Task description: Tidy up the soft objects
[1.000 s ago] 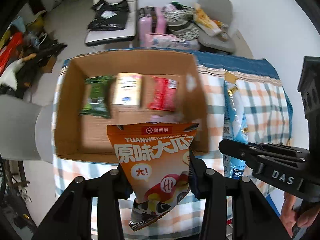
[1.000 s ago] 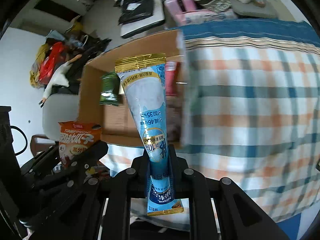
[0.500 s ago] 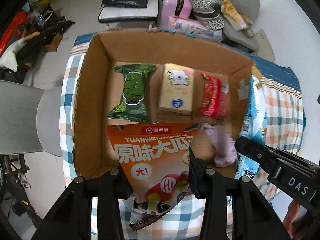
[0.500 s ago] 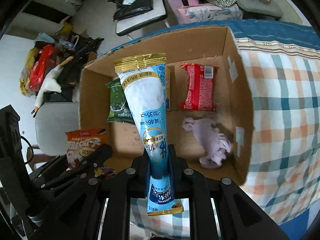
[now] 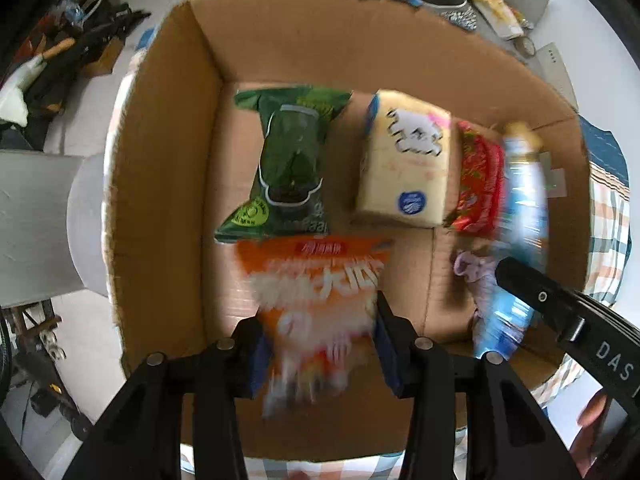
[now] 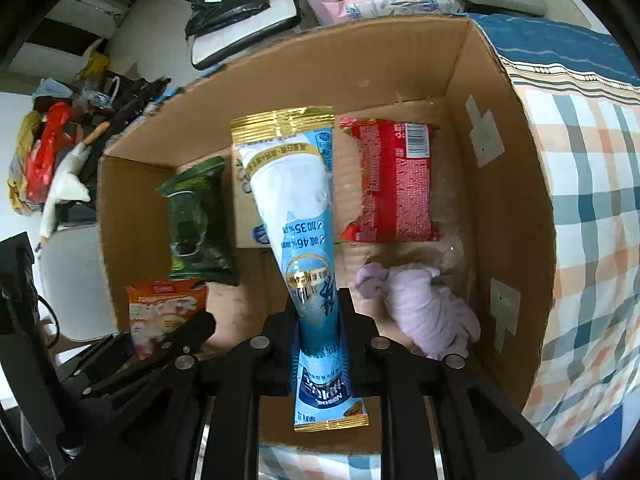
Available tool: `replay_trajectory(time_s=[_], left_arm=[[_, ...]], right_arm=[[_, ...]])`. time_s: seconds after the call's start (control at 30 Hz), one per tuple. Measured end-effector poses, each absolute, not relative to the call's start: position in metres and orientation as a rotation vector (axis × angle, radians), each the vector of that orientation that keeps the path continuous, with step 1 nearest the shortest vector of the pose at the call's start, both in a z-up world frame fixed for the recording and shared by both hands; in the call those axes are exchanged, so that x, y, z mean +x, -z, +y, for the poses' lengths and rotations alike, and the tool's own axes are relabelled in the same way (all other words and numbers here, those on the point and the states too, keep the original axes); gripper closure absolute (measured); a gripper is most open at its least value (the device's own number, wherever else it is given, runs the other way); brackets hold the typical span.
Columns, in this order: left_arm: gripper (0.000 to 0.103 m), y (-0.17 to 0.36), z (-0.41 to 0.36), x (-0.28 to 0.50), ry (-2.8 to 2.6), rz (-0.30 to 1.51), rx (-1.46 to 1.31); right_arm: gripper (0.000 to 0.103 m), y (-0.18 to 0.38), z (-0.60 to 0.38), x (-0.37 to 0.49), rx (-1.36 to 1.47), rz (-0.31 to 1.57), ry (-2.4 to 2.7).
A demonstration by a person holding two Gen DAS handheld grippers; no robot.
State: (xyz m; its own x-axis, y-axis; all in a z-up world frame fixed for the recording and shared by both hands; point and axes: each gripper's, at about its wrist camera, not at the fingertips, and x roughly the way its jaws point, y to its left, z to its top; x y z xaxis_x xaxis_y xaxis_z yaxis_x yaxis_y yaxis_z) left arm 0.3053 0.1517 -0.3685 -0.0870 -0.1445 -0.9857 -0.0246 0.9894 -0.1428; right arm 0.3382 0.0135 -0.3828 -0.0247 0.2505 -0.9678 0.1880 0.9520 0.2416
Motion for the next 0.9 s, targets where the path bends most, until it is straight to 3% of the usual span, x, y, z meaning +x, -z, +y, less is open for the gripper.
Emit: replay_trajectory(time_s=[0.13,0.6,0.67,0.73,0.8,0.83,0.9], left_arm=[[0.053,0.372,0.157,0.304,0.09,1.655,-0.142],[0.05,0.326,0.168,0.294,0.031,1.506,-0.058],[0.045,0.318,0.171,0.29,0.028,1.481,-0.054],[0.033,0.311,0.174,0.284,0.019,1.448,-0.054],[0.013,0.304,0.173,0.278,0.012,1.415,-0.053],[0.01,0.302,0.172,0.276,0.009,1.407,-0.052],[0.008,0.298,0.169,0.272,0.001,1.392,-0.047]], right_arm=[[0.064,0.391,0.014,0.337,0.322,1.613,-0.041],[0.061,0.381,0.005,0.312,0.19,1.599,-0.021],[0.054,0.375,0.003,0.305,0.163,1.586,-0.023],[0.044,0.37,0.001,0.301,0.133,1.568,-0.021],[0.034,0.364,0.0,0.296,0.109,1.547,-0.022],[0.03,0.361,-0.001,0.294,0.1,1.538,-0.022],[0.013,0.355,-0.002,0.289,0.086,1.52,-0.03]])
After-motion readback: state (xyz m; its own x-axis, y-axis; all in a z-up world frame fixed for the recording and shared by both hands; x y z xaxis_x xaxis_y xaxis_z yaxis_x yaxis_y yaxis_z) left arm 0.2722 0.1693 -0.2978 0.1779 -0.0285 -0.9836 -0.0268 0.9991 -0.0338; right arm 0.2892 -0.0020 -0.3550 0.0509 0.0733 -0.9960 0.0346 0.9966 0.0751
